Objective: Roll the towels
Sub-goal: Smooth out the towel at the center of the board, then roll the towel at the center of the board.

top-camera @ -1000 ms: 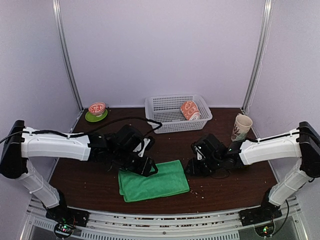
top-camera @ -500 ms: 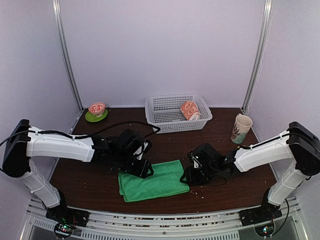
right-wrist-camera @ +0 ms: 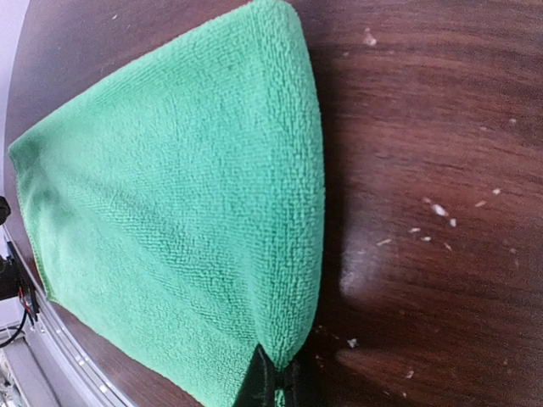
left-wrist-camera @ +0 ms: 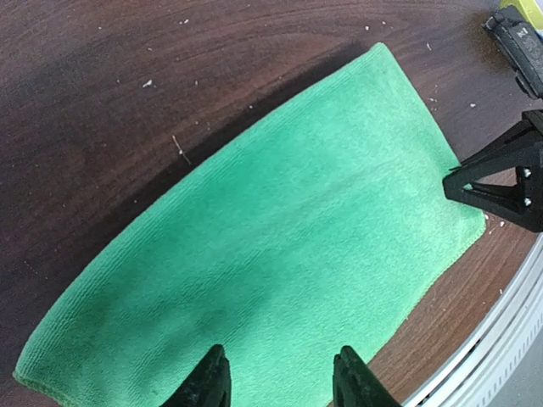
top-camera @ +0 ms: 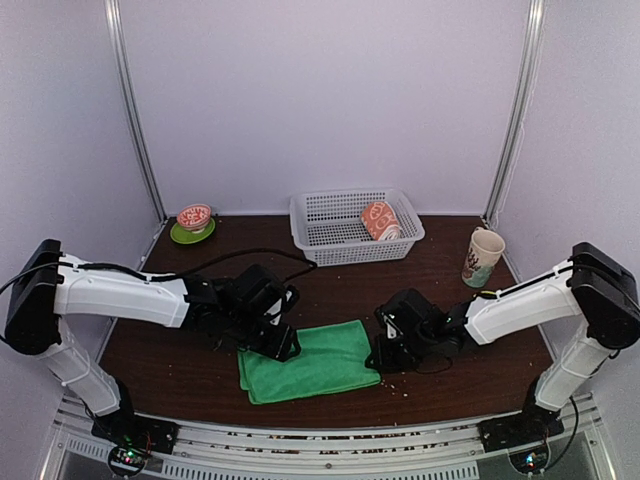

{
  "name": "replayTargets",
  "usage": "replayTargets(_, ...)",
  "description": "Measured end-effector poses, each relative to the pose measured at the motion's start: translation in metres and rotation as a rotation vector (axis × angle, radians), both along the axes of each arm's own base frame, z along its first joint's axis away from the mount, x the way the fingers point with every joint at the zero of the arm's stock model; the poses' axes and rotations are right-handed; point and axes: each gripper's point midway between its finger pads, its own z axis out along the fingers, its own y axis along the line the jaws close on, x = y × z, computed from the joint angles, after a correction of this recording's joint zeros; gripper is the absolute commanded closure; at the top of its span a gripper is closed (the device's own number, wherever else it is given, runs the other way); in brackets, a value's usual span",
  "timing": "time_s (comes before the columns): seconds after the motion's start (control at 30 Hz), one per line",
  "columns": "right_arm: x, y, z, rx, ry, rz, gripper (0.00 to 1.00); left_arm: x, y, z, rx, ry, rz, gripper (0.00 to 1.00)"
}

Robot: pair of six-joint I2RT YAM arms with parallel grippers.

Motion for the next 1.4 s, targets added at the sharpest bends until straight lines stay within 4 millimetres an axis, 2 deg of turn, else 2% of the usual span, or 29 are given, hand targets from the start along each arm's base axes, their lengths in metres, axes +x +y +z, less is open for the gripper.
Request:
replayTargets(0.17,0.004,-0.035,0.008,-0.124,-0.048,-0.011,1.00,0.000,0.000,-0.002,0.005,0.003,-0.001,0.58)
replayTargets(0.33,0.013,-0.080,0.031,-0.308,-0.137,-0.020,1.00,0.001,-0.005,0.000,-0.003,0.002,-0.008,0.58)
replayTargets(0.47,0.020,-0.102,0.046,-0.440,-0.192,-0.014,1.00,0.009,-0.024,0.005,-0.037,0.003,-0.019,0.60)
replayTargets(0.63,0.021,-0.120,0.051,-0.562,-0.233,-0.002,1.00,0.019,-0.058,0.012,-0.121,0.018,-0.031,0.61)
replayTargets(0.87,0.015,-0.111,0.048,-0.657,-0.299,0.067,1.00,0.019,-0.093,0.012,-0.234,0.085,-0.053,0.62)
replayTargets(1.1,0.005,-0.092,0.032,-0.688,-0.317,0.140,1.00,0.016,-0.102,0.015,-0.284,0.116,-0.058,0.63)
replayTargets(1.4,0.001,-0.065,0.025,-0.564,-0.310,0.163,1.00,0.016,-0.103,0.015,-0.297,0.122,-0.057,0.63)
